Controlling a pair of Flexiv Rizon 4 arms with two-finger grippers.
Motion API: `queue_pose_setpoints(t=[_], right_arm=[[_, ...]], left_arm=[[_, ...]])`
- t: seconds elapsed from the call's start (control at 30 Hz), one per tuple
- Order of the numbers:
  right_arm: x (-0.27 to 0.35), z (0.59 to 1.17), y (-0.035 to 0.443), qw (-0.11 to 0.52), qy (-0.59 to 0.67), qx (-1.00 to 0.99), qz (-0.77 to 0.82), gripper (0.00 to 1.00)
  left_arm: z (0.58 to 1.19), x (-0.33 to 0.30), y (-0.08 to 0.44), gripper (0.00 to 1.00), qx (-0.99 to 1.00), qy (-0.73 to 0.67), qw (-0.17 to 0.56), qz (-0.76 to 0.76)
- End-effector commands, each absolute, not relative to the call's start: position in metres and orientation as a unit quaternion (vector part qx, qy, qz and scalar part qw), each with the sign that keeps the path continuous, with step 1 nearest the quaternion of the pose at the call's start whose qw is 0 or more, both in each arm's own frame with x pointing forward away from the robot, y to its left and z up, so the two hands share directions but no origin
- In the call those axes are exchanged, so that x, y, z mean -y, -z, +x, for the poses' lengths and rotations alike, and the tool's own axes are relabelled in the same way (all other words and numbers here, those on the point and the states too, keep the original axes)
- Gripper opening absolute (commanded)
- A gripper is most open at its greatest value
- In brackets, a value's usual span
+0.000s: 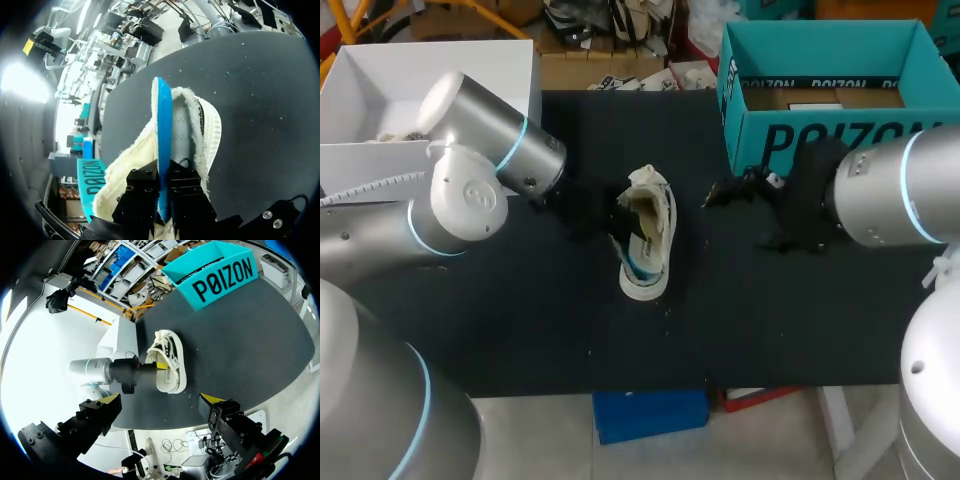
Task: Take the shoe out of the shoebox, open the shoe tongue, remove and reinsert the insole, then place the shoe into the shoebox
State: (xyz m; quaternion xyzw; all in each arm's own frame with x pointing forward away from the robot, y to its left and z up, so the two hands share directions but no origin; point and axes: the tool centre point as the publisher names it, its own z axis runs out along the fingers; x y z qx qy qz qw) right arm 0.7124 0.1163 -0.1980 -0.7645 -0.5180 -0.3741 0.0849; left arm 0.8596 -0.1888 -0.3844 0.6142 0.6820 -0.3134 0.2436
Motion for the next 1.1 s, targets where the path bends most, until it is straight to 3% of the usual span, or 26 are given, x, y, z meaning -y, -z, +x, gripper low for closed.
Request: queue_pose_setpoints(t=[0.03,0.07,0.17,0.23,0.33,0.8,0.83,0.93,1.1], right_arm=[[-0.118,0.712,0.198,0.083,0.374,0.517,-0.766,1.0],[-0.118,0.712,0.198,0.083,0.374,0.517,-0.766,1.0],[-0.118,0.712,0.198,0.083,0.374,0.517,-0.766,1.0],[-0.118,0.712,0.198,0.083,0.374,0.517,-0.766,1.0],[-0.118,0.712,0.198,0.083,0.374,0.517,-0.766,1.0],[-0.118,0.712,0.198,0.083,0.374,0.517,-0.766,1.0],[-0.118,0.712,0.198,0.083,0.374,0.517,-0.766,1.0],[-0.118,0.712,0.198,0.083,0.374,0.517,-0.766,1.0],[-0.118,0.712,0.198,0.083,0.374,0.517,-0.766,1.0]], left_arm=[[0.856,0.195,0.381,0.37,-0.681,0.306,0.244,0.619],[0.853,0.195,0.378,0.69,-0.676,0.308,0.246,0.622],[0.843,0.192,0.368,0.82,-0.665,0.315,0.25,0.629],[0.836,0.19,0.361,0.84,-0.657,0.319,0.253,0.634],[0.828,0.187,0.354,0.8,-0.649,0.326,0.255,0.638],[0.813,0.188,0.359,0.37,-0.642,0.335,0.239,0.647],[0.812,0.188,0.359,0.32,-0.64,0.336,0.237,0.649],[0.811,0.188,0.36,0.02,-0.639,0.336,0.235,0.651],[0.813,0.188,0.361,0.0,-0.637,0.336,0.237,0.652]])
